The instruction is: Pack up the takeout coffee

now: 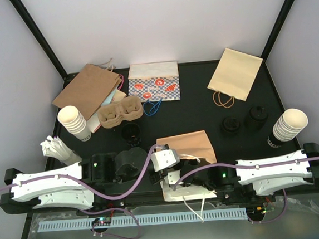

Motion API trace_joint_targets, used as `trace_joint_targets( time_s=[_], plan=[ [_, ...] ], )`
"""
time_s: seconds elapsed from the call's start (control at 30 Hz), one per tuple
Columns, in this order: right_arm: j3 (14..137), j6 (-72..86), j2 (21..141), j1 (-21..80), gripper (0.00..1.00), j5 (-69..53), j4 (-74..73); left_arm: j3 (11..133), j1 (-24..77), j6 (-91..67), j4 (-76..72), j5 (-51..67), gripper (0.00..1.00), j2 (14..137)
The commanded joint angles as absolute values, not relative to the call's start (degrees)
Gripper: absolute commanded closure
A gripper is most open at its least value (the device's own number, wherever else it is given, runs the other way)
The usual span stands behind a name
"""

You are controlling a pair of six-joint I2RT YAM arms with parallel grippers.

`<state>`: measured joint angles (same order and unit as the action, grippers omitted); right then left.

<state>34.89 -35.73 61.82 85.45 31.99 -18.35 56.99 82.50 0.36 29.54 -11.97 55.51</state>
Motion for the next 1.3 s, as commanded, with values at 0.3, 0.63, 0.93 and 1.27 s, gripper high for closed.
trace_joint_targets(
  time_s=[0.3,0.63,0.93,1.27],
  plan=[
    [33.6,-34.7,60.1,85.1,0.48,31.5,-17.2,60.0,83.6,0.1,28.2,-11.3,0.99,54.7],
    [33.3,-36.4,58.7,82.8,0.48,30.7,-16.6,62.3,83.6,2.1,27.4,-8.6,0.98,54.9],
    [33.6,-37.7,59.0,81.4,0.48,25.0,-20.0,61.4,83.6,2.7,26.8,-6.3,0.99,55.9],
    [37.5,-36.1,67.1,84.5,0.48,26.9,-19.1,57.7,83.6,3.5,28.7,-3.5,0.98,52.7]
  ],
)
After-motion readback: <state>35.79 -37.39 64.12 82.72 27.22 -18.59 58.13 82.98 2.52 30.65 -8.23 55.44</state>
